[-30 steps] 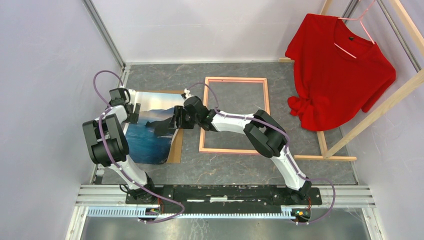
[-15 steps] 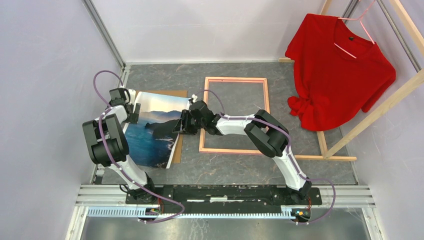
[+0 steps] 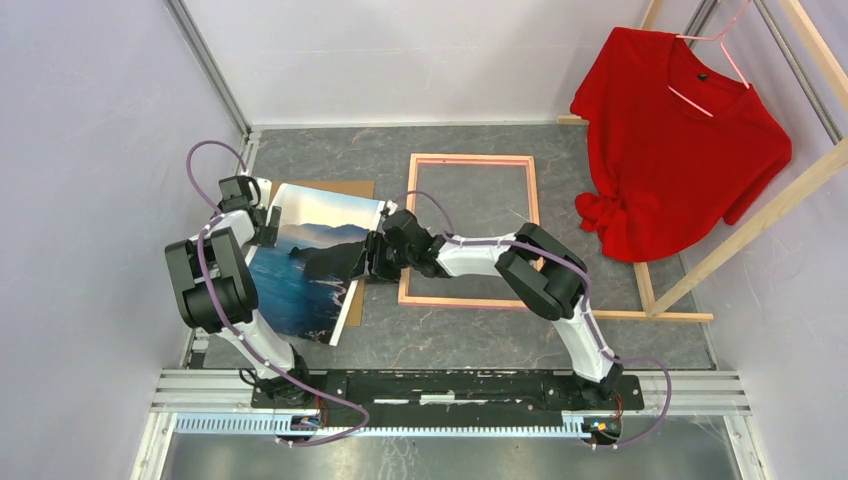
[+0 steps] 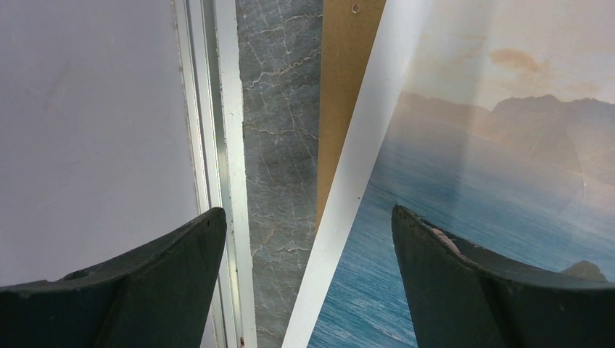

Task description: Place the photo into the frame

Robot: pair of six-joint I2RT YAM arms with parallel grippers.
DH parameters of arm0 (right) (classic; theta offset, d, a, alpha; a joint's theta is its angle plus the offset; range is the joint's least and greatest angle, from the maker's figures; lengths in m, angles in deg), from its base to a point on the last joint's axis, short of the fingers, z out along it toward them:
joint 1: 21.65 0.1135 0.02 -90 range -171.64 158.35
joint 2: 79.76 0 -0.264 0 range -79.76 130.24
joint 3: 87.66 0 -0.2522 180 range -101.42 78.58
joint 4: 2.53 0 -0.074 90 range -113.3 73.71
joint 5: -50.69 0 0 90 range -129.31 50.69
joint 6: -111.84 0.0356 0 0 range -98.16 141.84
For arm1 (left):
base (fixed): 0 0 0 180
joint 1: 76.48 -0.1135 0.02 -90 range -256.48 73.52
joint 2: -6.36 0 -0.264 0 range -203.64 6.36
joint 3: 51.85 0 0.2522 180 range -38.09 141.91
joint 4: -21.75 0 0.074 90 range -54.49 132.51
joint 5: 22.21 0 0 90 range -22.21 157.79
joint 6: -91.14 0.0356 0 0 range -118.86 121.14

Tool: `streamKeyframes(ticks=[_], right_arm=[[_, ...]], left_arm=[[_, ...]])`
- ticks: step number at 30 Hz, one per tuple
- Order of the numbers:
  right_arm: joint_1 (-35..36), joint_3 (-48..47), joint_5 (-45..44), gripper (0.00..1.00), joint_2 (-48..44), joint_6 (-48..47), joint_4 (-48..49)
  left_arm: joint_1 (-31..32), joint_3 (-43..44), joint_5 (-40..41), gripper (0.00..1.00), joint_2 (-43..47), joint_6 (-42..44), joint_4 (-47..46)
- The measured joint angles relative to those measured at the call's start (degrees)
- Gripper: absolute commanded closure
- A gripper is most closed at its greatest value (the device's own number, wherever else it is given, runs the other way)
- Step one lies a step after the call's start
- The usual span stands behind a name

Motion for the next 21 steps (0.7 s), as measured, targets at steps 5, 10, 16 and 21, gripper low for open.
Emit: streamKeyframes(ticks=[5,10,16,21], right_arm=[[1.75,3.63,1.29,0.39,-4.02,0.04,-2.16],[6.01,8.87,3.91,0.36,-7.21,2.78,-1.53],[11.56,11.04,3.91,0.34,-7.10,8.46,2.08],[14.78,9.73,1.07,0.34,-6.29,11.89,4.15]], left_arm=[[0.02,0.35,-0.37,0.09,-0.17,0.00,0.39],[0.00,1.33,-1.16,0.09,-0.70,0.00,1.51],[0.02,1.51,-1.92,0.09,-0.74,0.00,1.70],[0.02,1.51,-2.82,0.09,-0.66,0.00,1.88]])
